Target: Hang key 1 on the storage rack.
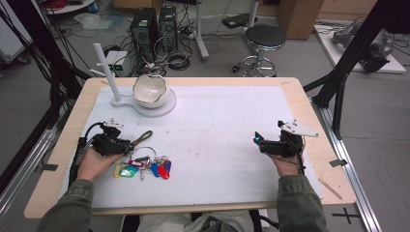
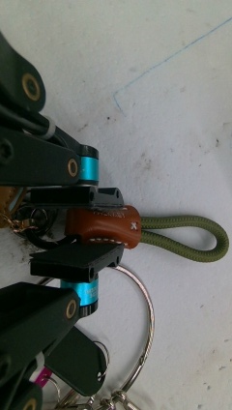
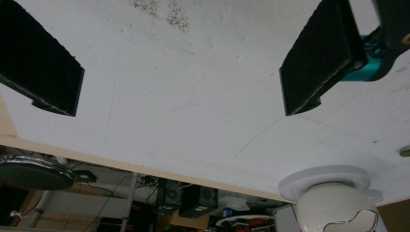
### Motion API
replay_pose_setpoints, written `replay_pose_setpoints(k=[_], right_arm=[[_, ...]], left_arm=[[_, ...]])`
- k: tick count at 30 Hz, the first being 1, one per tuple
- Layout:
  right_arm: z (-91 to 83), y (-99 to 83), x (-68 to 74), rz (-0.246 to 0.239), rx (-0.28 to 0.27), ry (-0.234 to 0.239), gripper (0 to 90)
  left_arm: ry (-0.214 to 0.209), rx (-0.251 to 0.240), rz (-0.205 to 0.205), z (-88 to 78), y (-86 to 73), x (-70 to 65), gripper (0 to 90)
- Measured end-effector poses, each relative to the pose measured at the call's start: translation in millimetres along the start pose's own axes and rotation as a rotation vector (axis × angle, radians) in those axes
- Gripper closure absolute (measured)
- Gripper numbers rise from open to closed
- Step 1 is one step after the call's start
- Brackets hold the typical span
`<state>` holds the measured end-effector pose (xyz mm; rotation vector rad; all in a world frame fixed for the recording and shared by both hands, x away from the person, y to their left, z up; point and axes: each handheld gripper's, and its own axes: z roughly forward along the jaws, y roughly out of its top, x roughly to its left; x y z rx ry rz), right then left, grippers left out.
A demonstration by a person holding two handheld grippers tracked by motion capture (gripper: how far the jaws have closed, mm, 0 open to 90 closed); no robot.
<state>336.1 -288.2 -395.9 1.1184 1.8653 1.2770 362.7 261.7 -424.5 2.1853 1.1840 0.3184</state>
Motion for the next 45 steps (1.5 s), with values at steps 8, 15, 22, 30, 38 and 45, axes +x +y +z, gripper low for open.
replay_pose_setpoints(k=[8, 15, 22, 30, 38, 45], right_arm=[[-0.1, 0.1, 0.3, 0.001, 0.0, -0.001, 0.9], [-1.3, 0.4, 1.0, 0.0, -0.005, 0.001, 0.9], [-3.0, 0.6, 2.0, 0.001, -0.006, -0.002, 0.9], [-3.3, 0.6, 2.4, 0.002, -0.006, -0.002, 0.9], [-4.1, 0.9, 2.3, 0.004, -0.012, -0.002, 0.9], [-4.2, 0.8, 2.5, 0.001, -0.012, -0.001, 0.9]], left_arm=[[0.017, -0.023, -0.025, -7.2, -0.4, 4.5, 73.3], [0.009, -0.109, -0.067, -25.8, -2.0, 9.3, 73.9], [0.007, -0.167, -0.131, -35.8, -3.2, 17.3, 74.6], [0.02, -0.187, -0.147, -47.5, -0.6, 21.1, 74.7], [0.024, -0.215, -0.175, -60.5, 5.1, 25.3, 74.8], [0.039, -0.229, -0.187, -69.9, 10.2, 29.3, 74.8]])
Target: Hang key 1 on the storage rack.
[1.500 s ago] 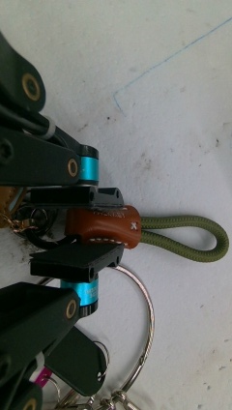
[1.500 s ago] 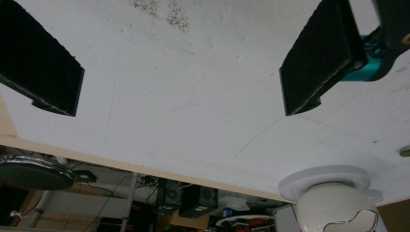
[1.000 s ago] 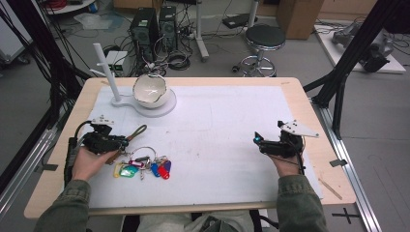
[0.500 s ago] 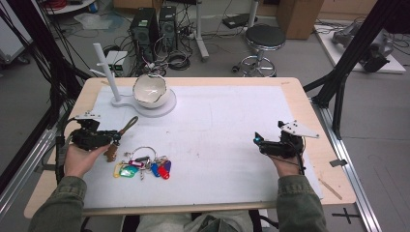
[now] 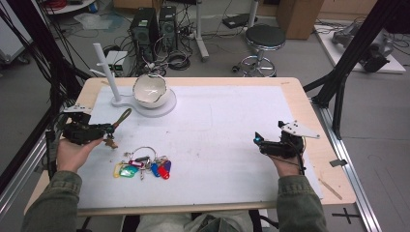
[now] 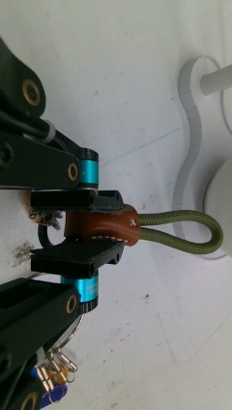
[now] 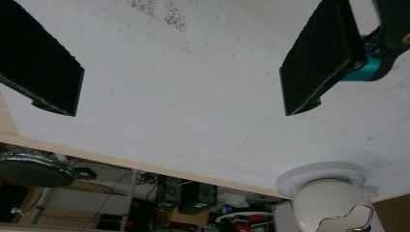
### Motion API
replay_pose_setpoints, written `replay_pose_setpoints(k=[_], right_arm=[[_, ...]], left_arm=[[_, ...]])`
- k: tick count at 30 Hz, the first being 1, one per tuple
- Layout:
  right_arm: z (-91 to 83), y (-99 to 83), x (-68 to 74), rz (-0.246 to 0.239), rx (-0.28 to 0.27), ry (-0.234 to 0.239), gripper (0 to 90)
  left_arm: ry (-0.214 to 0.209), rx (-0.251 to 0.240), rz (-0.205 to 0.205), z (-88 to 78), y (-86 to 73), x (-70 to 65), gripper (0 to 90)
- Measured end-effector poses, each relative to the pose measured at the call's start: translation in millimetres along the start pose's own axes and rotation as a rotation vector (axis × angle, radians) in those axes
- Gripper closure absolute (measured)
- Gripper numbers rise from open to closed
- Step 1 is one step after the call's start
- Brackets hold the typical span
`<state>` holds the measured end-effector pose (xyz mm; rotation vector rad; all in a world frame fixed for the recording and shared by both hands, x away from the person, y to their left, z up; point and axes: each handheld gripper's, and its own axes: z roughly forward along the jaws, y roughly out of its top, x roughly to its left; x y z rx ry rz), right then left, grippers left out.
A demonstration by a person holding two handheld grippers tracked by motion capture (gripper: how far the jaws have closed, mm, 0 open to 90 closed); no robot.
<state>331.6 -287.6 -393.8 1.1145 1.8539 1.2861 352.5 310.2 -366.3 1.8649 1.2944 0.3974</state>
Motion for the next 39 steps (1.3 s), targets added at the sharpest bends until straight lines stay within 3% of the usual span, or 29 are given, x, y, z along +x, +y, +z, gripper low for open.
replay_pose_setpoints(k=[11, 16, 23, 36, 39], right_arm=[[-0.3, 0.0, 0.0, 0.002, 0.001, 0.002, 0.9], [-0.2, 0.0, 0.0, 0.0, 0.0, -0.002, 0.9], [-0.3, 0.0, 0.6, -0.003, 0.0, -0.006, 0.9], [-1.3, 0.2, 2.8, -0.009, -0.006, -0.001, 0.9], [-1.3, 0.2, 3.0, -0.008, -0.007, -0.001, 0.9]], left_arm=[[0.036, -0.019, -0.028, -5.4, 5.5, 11.8, 74.9], [0.037, -0.052, -0.075, -11.2, 7.5, 17.1, 74.9], [0.067, -0.071, -0.078, -20.7, 20.1, 21.1, 74.9], [0.183, -0.042, -0.102, -26.9, 44.9, 37.5, 74.9], [0.194, -0.055, -0.117, -28.0, 50.9, 41.3, 74.9]])
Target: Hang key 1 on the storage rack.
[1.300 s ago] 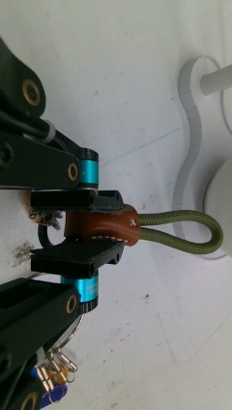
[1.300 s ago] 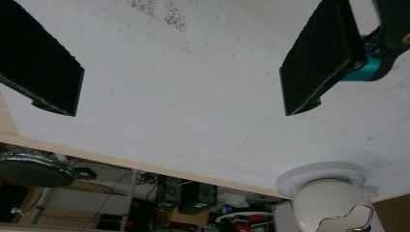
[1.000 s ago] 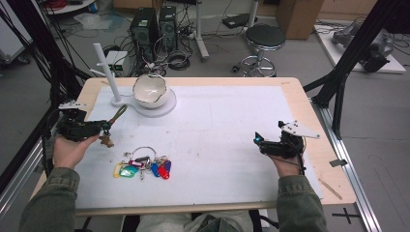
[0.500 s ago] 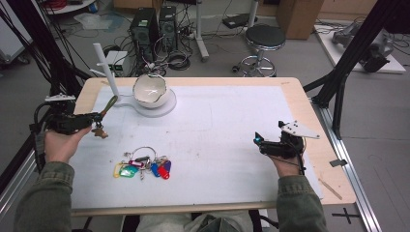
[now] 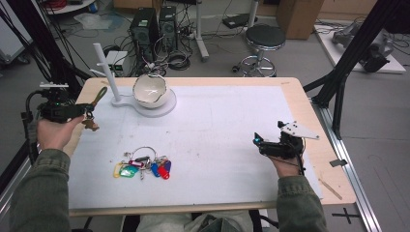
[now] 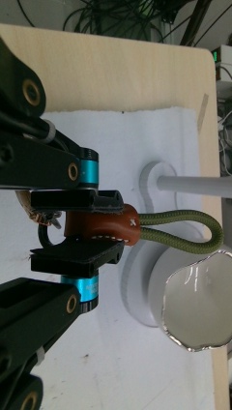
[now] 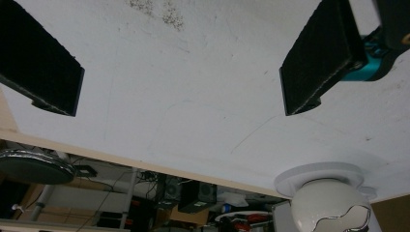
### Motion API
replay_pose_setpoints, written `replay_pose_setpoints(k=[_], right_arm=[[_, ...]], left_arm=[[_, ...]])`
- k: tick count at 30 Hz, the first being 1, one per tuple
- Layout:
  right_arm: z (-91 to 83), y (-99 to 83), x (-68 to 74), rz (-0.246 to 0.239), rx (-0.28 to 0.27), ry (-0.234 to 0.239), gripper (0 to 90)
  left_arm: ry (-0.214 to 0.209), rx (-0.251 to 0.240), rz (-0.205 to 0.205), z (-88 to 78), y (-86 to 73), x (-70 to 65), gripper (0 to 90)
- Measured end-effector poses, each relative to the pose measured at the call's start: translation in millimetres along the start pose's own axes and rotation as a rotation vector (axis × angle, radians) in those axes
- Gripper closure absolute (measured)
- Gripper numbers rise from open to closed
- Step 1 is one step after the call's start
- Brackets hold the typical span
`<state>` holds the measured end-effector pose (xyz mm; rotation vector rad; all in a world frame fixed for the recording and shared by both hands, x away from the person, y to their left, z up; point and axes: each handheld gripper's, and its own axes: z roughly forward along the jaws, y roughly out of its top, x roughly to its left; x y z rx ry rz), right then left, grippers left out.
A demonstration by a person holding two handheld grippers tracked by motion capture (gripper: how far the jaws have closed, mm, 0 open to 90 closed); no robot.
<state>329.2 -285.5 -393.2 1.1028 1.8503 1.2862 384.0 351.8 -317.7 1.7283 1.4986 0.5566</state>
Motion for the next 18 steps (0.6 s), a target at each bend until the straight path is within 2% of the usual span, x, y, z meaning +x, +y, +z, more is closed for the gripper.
replay_pose_setpoints(k=[1, 2, 10, 14, 18], right_arm=[[-0.2, -0.1, -0.1, -0.001, 0.0, 0.002, 0.9], [-0.2, -0.1, -0.1, -0.001, 0.0, 0.002, 0.9], [-0.3, 0.0, 1.0, -0.002, 0.001, -0.001, 0.9], [0.1, -0.2, 1.7, -0.002, 0.004, -0.001, 0.9], [0.0, -0.2, 1.7, -0.003, 0.003, -0.001, 0.9]], left_arm=[[0.005, -0.008, -0.019, -0.3, 3.6, 2.0, 74.9], [0.005, -0.008, -0.019, -0.3, 3.6, 2.0, 74.9], [0.009, -0.04, -0.102, -1.4, 18.2, 13.1, 74.8], [0.015, -0.07, -0.173, -1.8, 20.2, 23.2, 74.8], [0.024, -0.088, -0.192, -0.6, 21.7, 27.8, 74.8]])
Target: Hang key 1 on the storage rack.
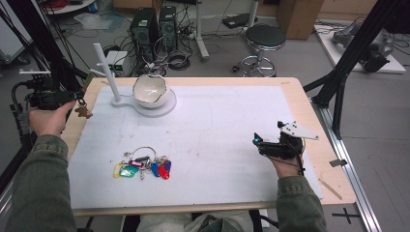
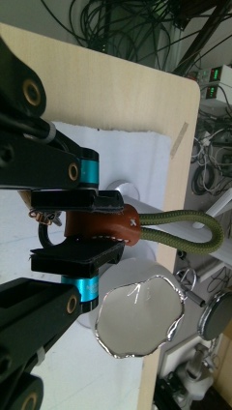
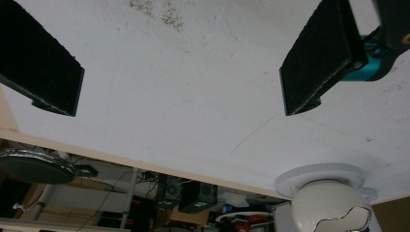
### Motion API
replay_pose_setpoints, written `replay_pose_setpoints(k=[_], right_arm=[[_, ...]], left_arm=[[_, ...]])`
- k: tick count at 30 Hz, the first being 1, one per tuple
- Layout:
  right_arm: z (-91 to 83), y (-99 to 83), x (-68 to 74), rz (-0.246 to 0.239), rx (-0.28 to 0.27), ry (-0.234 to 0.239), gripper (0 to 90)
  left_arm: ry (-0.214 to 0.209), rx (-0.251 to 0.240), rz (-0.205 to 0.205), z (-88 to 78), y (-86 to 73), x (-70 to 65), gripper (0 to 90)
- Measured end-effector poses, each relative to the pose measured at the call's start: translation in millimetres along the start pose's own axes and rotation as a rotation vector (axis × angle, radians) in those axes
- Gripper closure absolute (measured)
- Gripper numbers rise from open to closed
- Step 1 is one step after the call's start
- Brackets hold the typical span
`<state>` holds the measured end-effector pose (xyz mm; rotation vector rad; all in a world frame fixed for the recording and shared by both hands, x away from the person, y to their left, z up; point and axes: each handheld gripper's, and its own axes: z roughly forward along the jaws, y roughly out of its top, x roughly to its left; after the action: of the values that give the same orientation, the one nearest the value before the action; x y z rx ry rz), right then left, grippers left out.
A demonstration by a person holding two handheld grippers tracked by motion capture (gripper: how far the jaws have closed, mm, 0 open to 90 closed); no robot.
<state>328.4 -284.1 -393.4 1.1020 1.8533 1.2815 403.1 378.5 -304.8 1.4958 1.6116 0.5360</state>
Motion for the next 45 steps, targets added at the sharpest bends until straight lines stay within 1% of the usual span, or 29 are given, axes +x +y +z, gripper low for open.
replay_pose_setpoints(k=[3, 5, 7, 10, 12, 14, 16, 18, 19, 21, 23, 24, 27, 29, 31, 35, 38, 42, 45], right_arm=[[0.1, -0.1, 0.0, -0.003, 0.0, -0.003, 0.9], [0.2, -0.1, 0.5, -0.001, 0.002, 0.0, 0.9], [0.3, -0.1, 0.4, -0.005, 0.002, 0.0, 0.9], [0.3, -0.4, 0.1, -0.003, 0.002, 0.001, 0.9], [0.3, -0.4, 0.2, -0.001, 0.001, 0.004, 0.9], [0.4, -0.6, 0.2, -0.005, 0.001, 0.003, 0.9], [-0.1, -0.9, 0.7, -0.006, 0.001, 0.002, 0.9], [-0.6, -1.2, 0.6, -0.009, 0.001, 0.004, 0.9], [-0.9, -1.3, 0.8, -0.006, 0.003, 0.004, 0.9], [-1.1, -1.6, 0.5, -0.01, 0.005, 0.004, 0.9], [-0.5, -2.0, 0.8, -0.011, 0.01, 0.006, 0.9], [-0.4, -2.1, 0.8, -0.011, 0.011, 0.007, 0.9], [-0.4, -2.5, 0.4, -0.014, 0.01, 0.007, 0.9], [-0.8, -2.7, 0.3, -0.012, 0.014, 0.005, 0.9], [-1.1, -3.1, 0.1, -0.018, 0.018, 0.002, 0.9], [-1.0, -3.6, 0.7, -0.021, 0.022, -0.001, 0.9], [-1.3, -3.9, 0.9, -0.029, 0.025, -0.002, 0.9], [-1.5, -4.4, 0.5, -0.021, 0.027, -0.001, 0.9], [-1.6, -4.4, 0.6, -0.025, 0.027, -0.003, 0.9]], left_arm=[[0.024, 0.007, 0.007, 2.4, 4.1, 0.2, 74.8], [0.021, 0.002, 0.006, 3.1, 9.1, -0.8, 74.8], [0.028, 0.001, 0.017, 4.5, 14.6, -3.5, 74.8], [0.034, 0.009, 0.023, 9.1, 21.7, -3.8, 74.8], [0.043, 0.014, 0.007, 12.6, 25.4, -1.5, 74.8], [0.048, 0.017, 0.002, 15.3, 28.2, -0.4, 74.8], [0.055, 0.021, 0.009, 18.1, 30.7, -1.3, 74.8], [0.058, 0.022, 0.008, 20.8, 33.2, -0.9, 74.8], [0.057, 0.026, 0.004, 22.7, 34.9, 0.1, 74.8], [0.058, 0.048, -0.006, 26.5, 39.2, 2.5, 74.8], [0.054, 0.05, -0.014, 28.9, 41.8, 3.8, 74.8], [0.059, 0.05, -0.014, 30.3, 42.0, 4.0, 74.8], [0.078, 0.07, -0.017, 34.5, 41.4, 6.7, 74.8], [0.082, 0.082, -0.004, 37.6, 40.3, 6.0, 74.8], [0.098, 0.095, 0.014, 40.3, 39.0, 3.6, 74.8], [0.092, 0.11, 0.008, 46.5, 37.4, 1.2, 74.9], [0.083, 0.119, 0.012, 50.3, 36.1, -0.5, 74.9], [0.076, 0.123, 0.011, 53.8, 33.3, -1.1, 74.8], [0.068, 0.118, 0.001, 55.0, 30.9, 0.4, 74.8]])
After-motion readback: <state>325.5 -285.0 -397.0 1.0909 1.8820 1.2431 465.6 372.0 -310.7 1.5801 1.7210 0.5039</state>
